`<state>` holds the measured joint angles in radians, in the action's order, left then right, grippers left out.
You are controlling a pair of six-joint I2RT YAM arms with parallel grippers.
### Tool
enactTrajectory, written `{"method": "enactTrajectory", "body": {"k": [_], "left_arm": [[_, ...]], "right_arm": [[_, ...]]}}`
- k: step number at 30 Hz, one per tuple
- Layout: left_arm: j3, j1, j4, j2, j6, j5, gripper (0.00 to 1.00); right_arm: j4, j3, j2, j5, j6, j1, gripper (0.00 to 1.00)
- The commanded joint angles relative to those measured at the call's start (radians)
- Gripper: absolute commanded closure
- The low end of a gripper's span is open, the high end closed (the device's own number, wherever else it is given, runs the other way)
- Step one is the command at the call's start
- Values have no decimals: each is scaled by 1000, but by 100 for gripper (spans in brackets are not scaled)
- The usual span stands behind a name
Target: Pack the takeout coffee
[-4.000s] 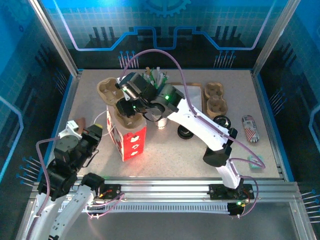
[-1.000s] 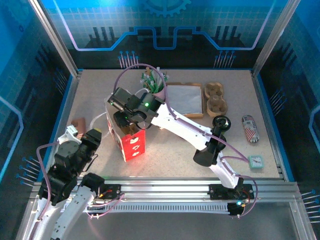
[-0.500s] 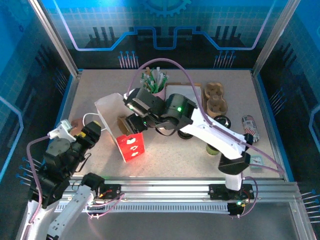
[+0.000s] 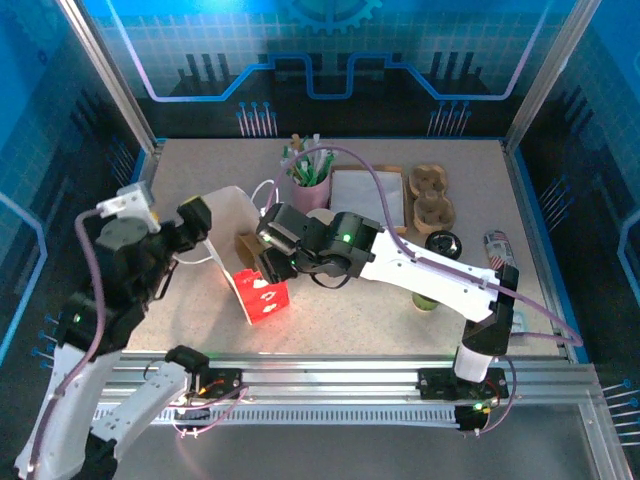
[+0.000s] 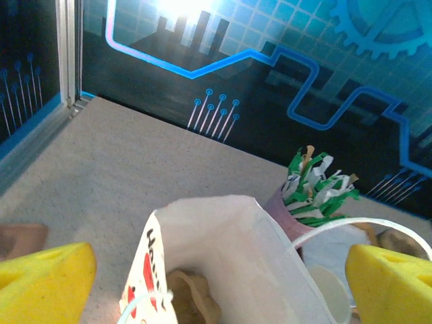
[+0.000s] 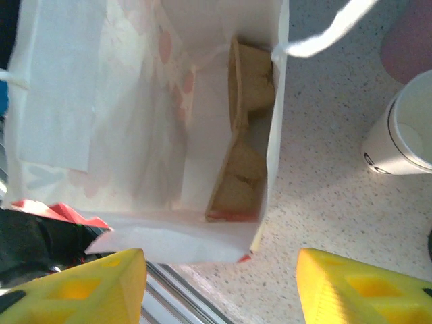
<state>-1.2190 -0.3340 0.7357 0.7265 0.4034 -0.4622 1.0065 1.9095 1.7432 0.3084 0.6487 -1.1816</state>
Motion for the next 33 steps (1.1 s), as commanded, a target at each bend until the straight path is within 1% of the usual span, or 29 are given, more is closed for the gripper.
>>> {"method": "enactTrajectory", "body": {"k": [1, 4, 6, 9, 11, 13, 14, 16, 19, 21, 24, 26, 28, 31, 33], "left_arm": [[-59, -3, -73, 100, -169, -47, 5], [-111, 1, -87, 201, -264, -71, 8], [-140, 4, -80, 267, -316, -56, 10], [-192, 4, -14, 362, -342, -39, 10], [-202, 7, 7, 396, -354, -85, 15], [-186, 21, -1, 399, -376, -110, 24], [-176, 30, -6, 397, -381, -108, 25], [-160, 45, -4, 403, -390, -128, 25], [-131, 48, -21, 387, -418, -155, 29], [-90, 55, -60, 370, -445, -152, 29], [-33, 55, -105, 372, -485, -115, 27], [-6, 55, -126, 387, -517, -105, 32], [7, 56, -137, 399, -542, -97, 42], [6, 64, -144, 413, -552, -89, 45], [3, 70, -149, 425, -553, -92, 44]], "right_arm": [[-77, -40, -40, 5, 47, 14, 39], [-98, -72, -61, -4, 48, 29, 40], [-118, -94, -77, -27, 40, 41, 40], [-125, -104, -102, -60, 8, 57, 40], [-118, -104, -124, -55, -26, 58, 38], [-113, -122, -155, -42, -58, 63, 37], [-115, -134, -169, -44, -68, 67, 36], [-119, -164, -202, -69, -88, 79, 35], [-137, -218, -249, -88, -112, 86, 33], [-146, -246, -271, -94, -122, 91, 33], [-156, -279, -293, -113, -135, 98, 32], [-162, -292, -302, -125, -143, 103, 31], [-163, -301, -310, -134, -151, 106, 31], [-170, -314, -319, -146, -160, 111, 31], [-178, -323, -321, -158, -162, 114, 30]]}}
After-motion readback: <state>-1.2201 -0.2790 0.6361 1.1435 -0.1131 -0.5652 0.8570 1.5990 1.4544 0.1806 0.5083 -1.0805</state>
